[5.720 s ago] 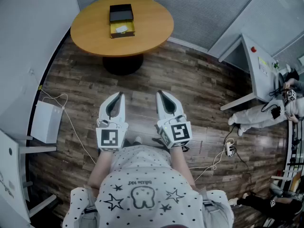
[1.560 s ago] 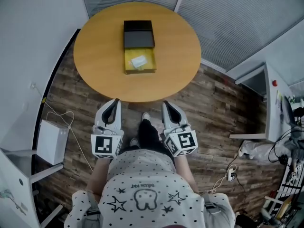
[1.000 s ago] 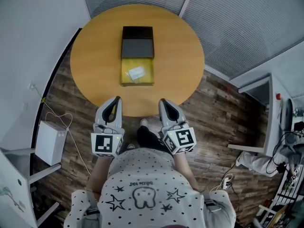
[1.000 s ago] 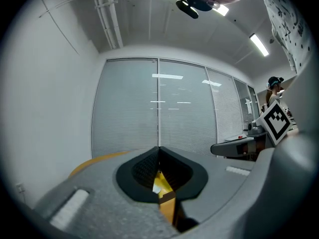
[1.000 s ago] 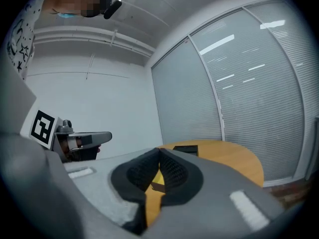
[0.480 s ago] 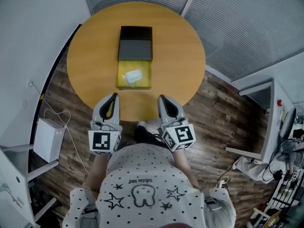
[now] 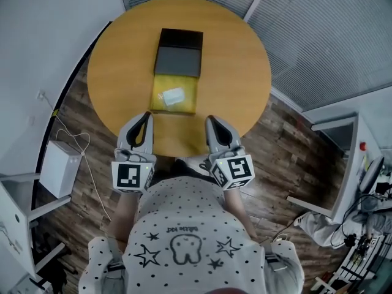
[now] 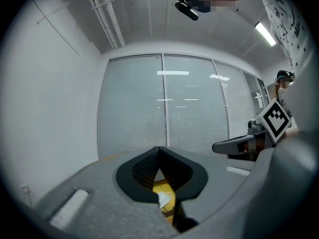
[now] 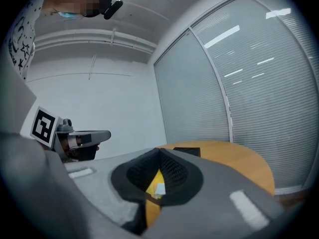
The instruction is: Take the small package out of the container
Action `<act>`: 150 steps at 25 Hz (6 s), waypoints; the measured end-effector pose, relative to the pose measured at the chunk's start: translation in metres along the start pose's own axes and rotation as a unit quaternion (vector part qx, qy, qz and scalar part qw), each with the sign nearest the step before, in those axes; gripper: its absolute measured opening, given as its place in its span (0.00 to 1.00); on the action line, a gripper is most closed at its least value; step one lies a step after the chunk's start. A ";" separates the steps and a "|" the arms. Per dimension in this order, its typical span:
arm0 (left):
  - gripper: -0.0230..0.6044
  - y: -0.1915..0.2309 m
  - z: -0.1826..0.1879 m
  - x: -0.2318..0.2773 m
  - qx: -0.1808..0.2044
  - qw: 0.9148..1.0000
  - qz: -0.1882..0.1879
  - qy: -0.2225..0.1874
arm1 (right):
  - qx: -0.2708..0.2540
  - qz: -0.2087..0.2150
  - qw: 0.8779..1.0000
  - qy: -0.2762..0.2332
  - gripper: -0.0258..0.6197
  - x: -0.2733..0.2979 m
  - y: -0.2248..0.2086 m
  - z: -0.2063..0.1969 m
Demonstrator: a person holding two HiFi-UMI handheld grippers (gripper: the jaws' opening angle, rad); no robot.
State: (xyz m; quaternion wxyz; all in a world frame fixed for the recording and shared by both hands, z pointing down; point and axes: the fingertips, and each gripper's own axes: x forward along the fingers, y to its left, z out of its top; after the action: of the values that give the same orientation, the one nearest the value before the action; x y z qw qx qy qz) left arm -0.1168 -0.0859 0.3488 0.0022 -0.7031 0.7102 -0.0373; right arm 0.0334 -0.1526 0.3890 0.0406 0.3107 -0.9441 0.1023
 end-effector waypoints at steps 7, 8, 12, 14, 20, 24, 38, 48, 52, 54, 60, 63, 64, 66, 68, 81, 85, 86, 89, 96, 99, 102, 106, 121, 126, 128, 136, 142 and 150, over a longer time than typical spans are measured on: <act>0.05 0.002 -0.004 0.003 -0.003 1.000 0.019 0.004 | 0.002 0.005 1.000 0.009 0.05 0.004 -0.012 -0.007; 0.05 0.002 -0.004 0.003 -0.002 1.000 0.021 0.006 | 0.003 0.006 1.000 0.010 0.05 0.004 -0.013 -0.008; 0.05 0.003 -0.002 0.005 0.000 1.000 0.023 0.002 | 0.005 0.007 1.000 0.008 0.05 0.006 -0.013 -0.007; 0.05 0.004 -0.004 0.006 -0.001 1.000 0.020 0.006 | 0.006 0.006 1.000 0.008 0.05 0.008 -0.013 -0.007; 0.05 0.010 -0.003 0.013 -0.005 1.000 0.007 0.007 | 0.006 -0.006 1.000 0.008 0.05 0.014 -0.013 -0.003; 0.05 0.017 -0.001 0.020 -0.006 1.000 -0.005 0.005 | 0.005 -0.015 1.000 0.009 0.05 0.019 -0.010 0.002; 0.05 0.036 -0.002 0.042 -0.013 0.999 -0.046 0.014 | 0.011 -0.054 0.998 0.014 0.05 0.039 -0.009 0.007; 0.05 0.054 -0.017 0.053 -0.014 0.997 -0.070 0.023 | 0.008 -0.072 0.997 0.024 0.05 0.058 -0.002 -0.002; 0.05 0.054 -0.029 0.056 -0.021 0.996 -0.077 0.037 | 0.008 -0.078 0.997 0.027 0.05 0.056 0.000 -0.004; 0.05 0.051 -0.027 0.060 -0.022 0.996 -0.082 0.038 | 0.006 -0.081 0.996 0.028 0.05 0.055 -0.003 -0.003; 0.05 0.036 -0.024 0.063 -0.022 0.993 -0.107 0.038 | 0.002 -0.096 0.995 0.029 0.05 0.046 -0.006 -0.002; 0.05 0.033 -0.023 0.062 -0.022 0.993 -0.112 0.034 | 0.001 -0.102 0.994 0.029 0.05 0.040 -0.005 -0.003; 0.05 0.032 -0.022 0.061 -0.022 0.993 -0.113 0.033 | 0.001 -0.104 0.994 0.029 0.05 0.038 -0.005 -0.004; 0.05 0.030 -0.021 0.061 -0.023 0.993 -0.116 0.031 | 0.001 -0.107 0.994 0.030 0.05 0.035 -0.005 -0.005; 0.05 0.028 -0.020 0.061 -0.022 0.992 -0.120 0.028 | -0.001 -0.110 0.993 0.031 0.05 0.032 -0.005 -0.006; 0.05 0.034 -0.012 0.052 -0.018 0.992 -0.124 0.022 | -0.007 -0.124 0.992 0.016 0.05 0.024 0.004 0.000; 0.05 0.031 -0.011 0.049 -0.019 0.992 -0.126 0.020 | -0.007 -0.127 0.992 0.014 0.05 0.017 0.005 0.002; 0.05 0.029 -0.010 0.048 -0.016 0.991 -0.128 0.020 | -0.007 -0.128 0.992 0.014 0.05 0.014 0.005 0.003; 0.05 0.025 -0.010 0.046 -0.016 0.991 -0.129 0.021 | -0.005 -0.134 0.991 0.013 0.05 0.008 0.002 0.004; 0.05 0.030 -0.018 0.035 -0.020 0.993 -0.117 0.028 | -0.007 -0.132 0.991 0.021 0.05 0.002 0.004 -0.002; 0.05 0.032 -0.016 0.034 -0.019 0.993 -0.111 0.026 | -0.010 -0.133 0.991 0.021 0.05 0.001 0.002 -0.002; 0.05 0.033 -0.014 0.030 -0.021 0.994 -0.107 0.024 | -0.011 -0.133 0.991 0.021 0.05 -0.002 0.002 0.000; 0.05 0.032 -0.014 0.028 -0.022 0.994 -0.105 0.021 | -0.015 -0.133 0.991 0.019 0.05 -0.003 0.002 0.001; 0.05 0.040 -0.020 0.020 -0.018 0.995 -0.094 0.033 | -0.032 -0.103 0.994 0.020 0.05 0.011 0.018 -0.003; 0.05 0.033 -0.023 0.022 -0.022 0.994 -0.097 0.036 | -0.029 -0.107 0.994 0.024 0.05 0.008 0.013 -0.005; 0.05 0.029 -0.023 0.024 -0.024 0.994 -0.102 0.036 | -0.029 -0.110 0.993 0.025 0.05 0.006 0.011 -0.006; 0.05 0.017 -0.018 0.026 -0.019 0.993 -0.115 0.030 | -0.028 -0.117 0.993 0.021 0.05 0.000 0.004 -0.003; 0.05 0.018 -0.017 0.025 -0.014 0.994 -0.107 0.028 | -0.031 -0.113 0.993 0.018 0.05 0.002 0.001 0.000; 0.05 0.023 -0.014 0.023 -0.016 0.995 -0.096 0.021 | -0.042 -0.103 0.994 0.008 0.05 0.006 0.002 0.009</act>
State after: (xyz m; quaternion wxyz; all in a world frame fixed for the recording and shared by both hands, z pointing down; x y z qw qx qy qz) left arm -0.1408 -0.1082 0.3623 -0.0272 -0.7673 0.6395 -0.0405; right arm 0.0268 -0.1563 0.3802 0.0714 0.4034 -0.9102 0.0598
